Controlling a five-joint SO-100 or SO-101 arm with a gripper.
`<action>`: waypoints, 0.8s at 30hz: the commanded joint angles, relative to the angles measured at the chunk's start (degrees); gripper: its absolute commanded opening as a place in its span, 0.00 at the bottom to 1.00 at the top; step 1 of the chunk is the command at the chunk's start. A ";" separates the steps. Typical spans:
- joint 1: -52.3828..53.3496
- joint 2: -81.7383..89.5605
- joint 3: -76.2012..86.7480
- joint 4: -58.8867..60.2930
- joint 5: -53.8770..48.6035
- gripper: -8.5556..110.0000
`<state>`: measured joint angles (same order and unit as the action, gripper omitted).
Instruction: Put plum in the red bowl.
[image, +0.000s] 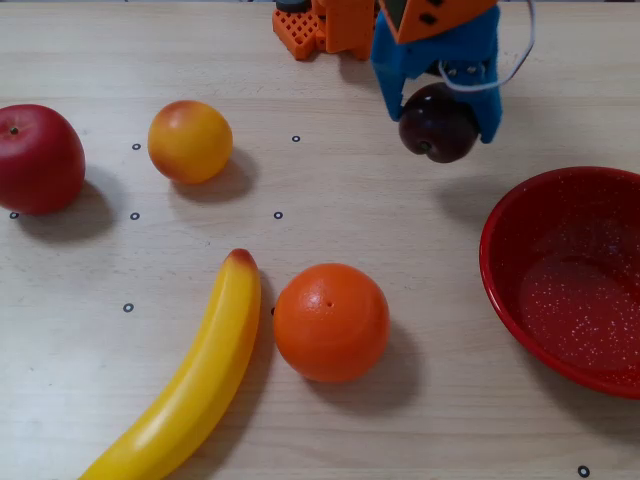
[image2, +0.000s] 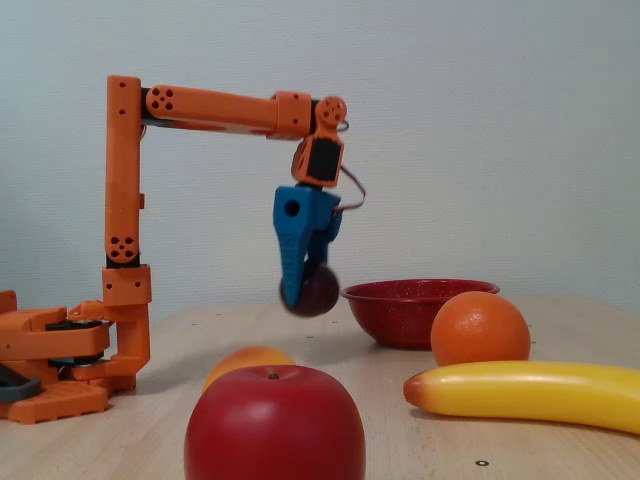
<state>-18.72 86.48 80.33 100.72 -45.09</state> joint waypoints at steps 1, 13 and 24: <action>-2.81 8.88 -9.93 2.72 4.04 0.07; -8.88 5.62 -24.35 -8.17 19.16 0.07; -13.01 -3.43 -24.35 -30.85 30.06 0.07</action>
<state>-30.41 80.07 61.79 74.27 -17.05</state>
